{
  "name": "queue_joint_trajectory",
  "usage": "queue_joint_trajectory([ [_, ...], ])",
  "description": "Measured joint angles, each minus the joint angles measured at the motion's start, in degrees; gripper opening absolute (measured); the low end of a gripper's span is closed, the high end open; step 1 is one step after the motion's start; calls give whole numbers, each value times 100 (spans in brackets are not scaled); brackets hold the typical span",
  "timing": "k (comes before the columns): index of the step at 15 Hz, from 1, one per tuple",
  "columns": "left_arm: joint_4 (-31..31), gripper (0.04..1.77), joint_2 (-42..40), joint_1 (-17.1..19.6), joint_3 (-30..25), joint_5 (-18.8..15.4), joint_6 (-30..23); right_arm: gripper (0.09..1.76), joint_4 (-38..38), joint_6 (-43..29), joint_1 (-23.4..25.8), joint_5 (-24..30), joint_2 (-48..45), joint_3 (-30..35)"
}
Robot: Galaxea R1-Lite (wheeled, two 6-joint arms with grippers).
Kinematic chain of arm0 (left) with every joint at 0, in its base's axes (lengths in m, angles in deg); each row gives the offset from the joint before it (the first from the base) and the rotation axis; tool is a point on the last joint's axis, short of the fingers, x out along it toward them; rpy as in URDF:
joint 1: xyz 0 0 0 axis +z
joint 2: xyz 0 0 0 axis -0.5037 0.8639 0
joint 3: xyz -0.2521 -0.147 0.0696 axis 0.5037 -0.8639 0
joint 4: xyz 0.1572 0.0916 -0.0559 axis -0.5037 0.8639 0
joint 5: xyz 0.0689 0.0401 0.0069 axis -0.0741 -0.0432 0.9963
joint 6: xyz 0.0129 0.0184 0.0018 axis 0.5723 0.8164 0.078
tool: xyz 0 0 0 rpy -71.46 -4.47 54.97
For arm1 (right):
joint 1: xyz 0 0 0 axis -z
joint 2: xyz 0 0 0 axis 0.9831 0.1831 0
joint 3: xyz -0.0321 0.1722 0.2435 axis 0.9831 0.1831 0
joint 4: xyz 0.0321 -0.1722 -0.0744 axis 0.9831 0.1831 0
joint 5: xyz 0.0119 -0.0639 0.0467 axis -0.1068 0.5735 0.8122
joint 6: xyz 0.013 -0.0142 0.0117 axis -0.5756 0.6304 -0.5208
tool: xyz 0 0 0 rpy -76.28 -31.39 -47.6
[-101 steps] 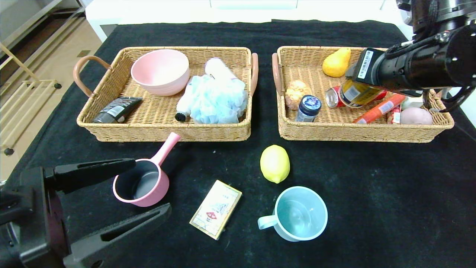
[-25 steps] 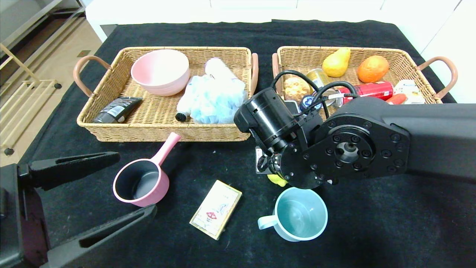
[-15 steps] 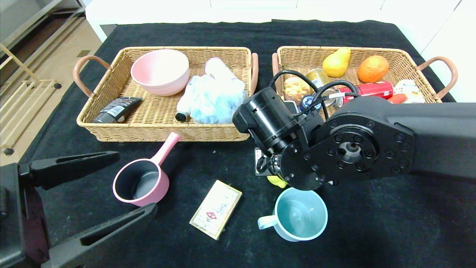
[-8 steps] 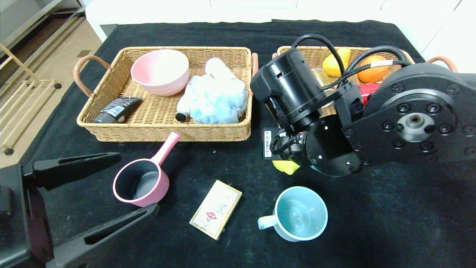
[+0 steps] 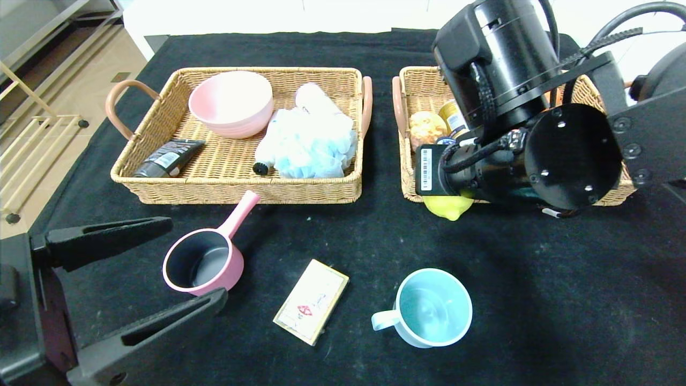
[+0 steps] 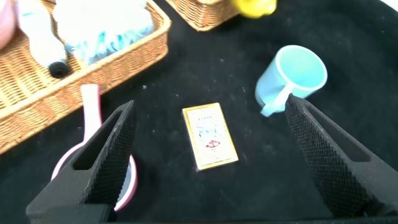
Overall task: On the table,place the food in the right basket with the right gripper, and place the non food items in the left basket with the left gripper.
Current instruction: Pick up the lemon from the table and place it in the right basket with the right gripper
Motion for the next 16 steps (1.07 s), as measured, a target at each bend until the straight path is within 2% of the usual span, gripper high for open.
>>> queue_joint_trajectory([
  [5, 11, 172, -16, 44, 9, -5, 0, 104, -56, 352, 656, 17, -235, -7],
  [8, 0, 172, -22, 50, 9, -2, 2, 104, -158, 461, 1114, 286, -279, -30],
  [12, -11, 172, -32, 52, 9, 0, 5, 104, -806, 616, 1663, 573, -238, -35],
  [16, -34, 172, -27, 102, 11, -6, -1, 104, -1635, 616, 1932, 681, -69, -9],
])
